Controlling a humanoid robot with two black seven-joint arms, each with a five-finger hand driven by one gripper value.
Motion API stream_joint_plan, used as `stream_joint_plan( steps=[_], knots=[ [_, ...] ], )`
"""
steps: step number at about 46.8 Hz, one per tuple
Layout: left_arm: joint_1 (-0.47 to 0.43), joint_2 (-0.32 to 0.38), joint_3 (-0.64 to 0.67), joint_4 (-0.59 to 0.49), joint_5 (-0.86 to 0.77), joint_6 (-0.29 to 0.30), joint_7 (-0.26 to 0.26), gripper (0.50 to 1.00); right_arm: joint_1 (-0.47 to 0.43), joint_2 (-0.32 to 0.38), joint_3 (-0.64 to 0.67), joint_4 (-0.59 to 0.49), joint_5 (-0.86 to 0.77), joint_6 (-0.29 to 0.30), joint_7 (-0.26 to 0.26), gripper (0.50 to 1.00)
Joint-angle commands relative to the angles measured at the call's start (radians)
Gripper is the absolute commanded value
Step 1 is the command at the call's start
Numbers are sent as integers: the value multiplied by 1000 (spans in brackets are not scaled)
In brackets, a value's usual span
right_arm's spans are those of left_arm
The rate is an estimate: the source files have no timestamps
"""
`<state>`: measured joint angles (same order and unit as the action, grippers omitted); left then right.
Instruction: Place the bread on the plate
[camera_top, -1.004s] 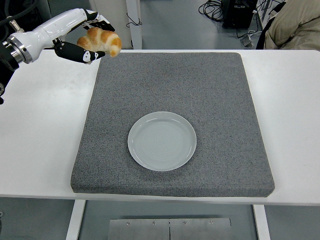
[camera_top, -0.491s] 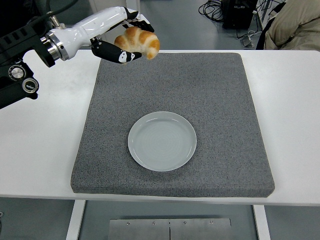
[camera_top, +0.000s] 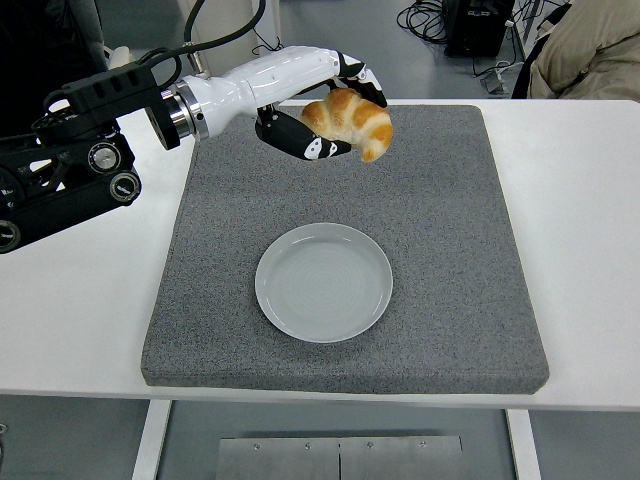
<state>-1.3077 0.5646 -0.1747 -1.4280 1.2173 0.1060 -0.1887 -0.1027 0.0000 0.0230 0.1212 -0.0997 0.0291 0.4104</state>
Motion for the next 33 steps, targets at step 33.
stream_joint_plan(
  steps=[33],
  knots=[
    [116, -12, 73, 1, 116, -6, -9, 564, 0, 0, 0, 0, 0, 0, 1, 1000]
  ],
)
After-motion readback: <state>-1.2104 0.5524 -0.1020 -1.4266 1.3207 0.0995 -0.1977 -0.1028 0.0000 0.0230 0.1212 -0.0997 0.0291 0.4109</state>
